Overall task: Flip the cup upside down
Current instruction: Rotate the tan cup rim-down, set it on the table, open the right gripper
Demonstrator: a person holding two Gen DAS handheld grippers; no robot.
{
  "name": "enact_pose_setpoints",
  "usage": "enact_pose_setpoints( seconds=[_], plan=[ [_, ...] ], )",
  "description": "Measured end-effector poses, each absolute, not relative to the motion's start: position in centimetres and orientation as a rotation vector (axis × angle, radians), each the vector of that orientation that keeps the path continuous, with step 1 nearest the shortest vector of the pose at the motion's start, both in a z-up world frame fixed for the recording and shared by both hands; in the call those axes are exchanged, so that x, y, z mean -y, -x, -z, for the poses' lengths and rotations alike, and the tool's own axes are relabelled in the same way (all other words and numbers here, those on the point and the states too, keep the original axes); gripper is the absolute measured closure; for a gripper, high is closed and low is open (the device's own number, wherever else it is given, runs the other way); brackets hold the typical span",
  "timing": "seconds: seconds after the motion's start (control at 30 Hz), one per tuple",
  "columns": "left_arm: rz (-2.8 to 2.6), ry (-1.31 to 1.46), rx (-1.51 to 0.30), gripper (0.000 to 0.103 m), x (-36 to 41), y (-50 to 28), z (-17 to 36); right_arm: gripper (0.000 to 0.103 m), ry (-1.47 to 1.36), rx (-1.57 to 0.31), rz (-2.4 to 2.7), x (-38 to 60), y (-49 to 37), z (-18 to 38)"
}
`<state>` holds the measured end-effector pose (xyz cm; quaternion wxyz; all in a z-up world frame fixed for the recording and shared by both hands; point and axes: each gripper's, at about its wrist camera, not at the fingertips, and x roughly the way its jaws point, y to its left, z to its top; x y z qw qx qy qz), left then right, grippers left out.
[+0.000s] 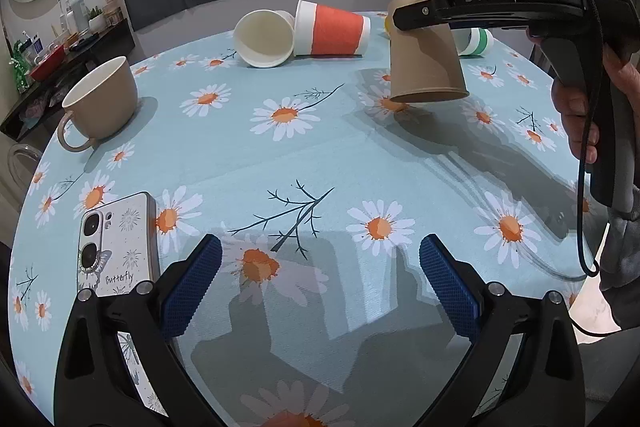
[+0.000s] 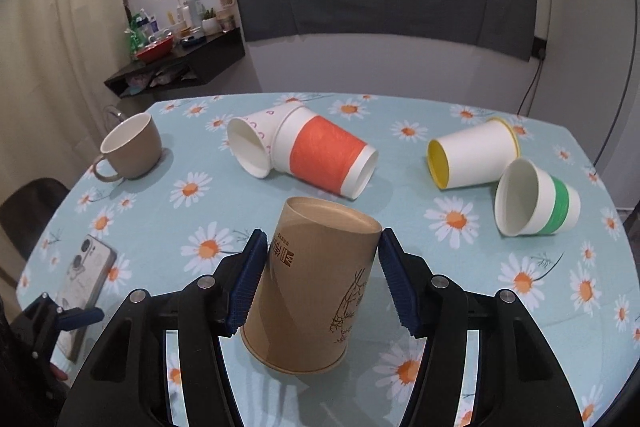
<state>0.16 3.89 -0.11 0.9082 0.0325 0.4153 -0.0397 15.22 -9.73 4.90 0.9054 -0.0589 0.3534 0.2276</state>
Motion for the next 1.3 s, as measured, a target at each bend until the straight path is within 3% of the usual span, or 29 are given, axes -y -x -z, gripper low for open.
enact_pose_setpoints(
  seconds=[0.3,0.7,0.83,0.97,1.3],
  plan=[
    [0.079,-0.059,-0.867,0.006,-3.7,-0.8,0.4,0.049,0.271,-0.592,-0.398,8.8,-13.5,-3.7],
    [0.09,-0.071,-0.868,0.006,-3.0,-0.5,0.4,0.048,0.308,-0.584,-0.412,9.3,-10.6,-2.8],
    [0.081,-0.083,-0.865,0.006,-2.9,-0.3,0.4,0.03,0.302,-0.593,-0.424,9.5,-10.0,-2.8],
    [0.074,-0.071,-0.86,0.006,-2.9,-0.4,0.4,0.019,0.294,-0.584,-0.427,10.2,-9.2,-3.2],
    [0.05,-0.079,-0.777,0.006,-1.5,-0.3,0.7,0.011,0.273,-0.596,-0.383,13.2,-8.0,-2.6]
  ],
)
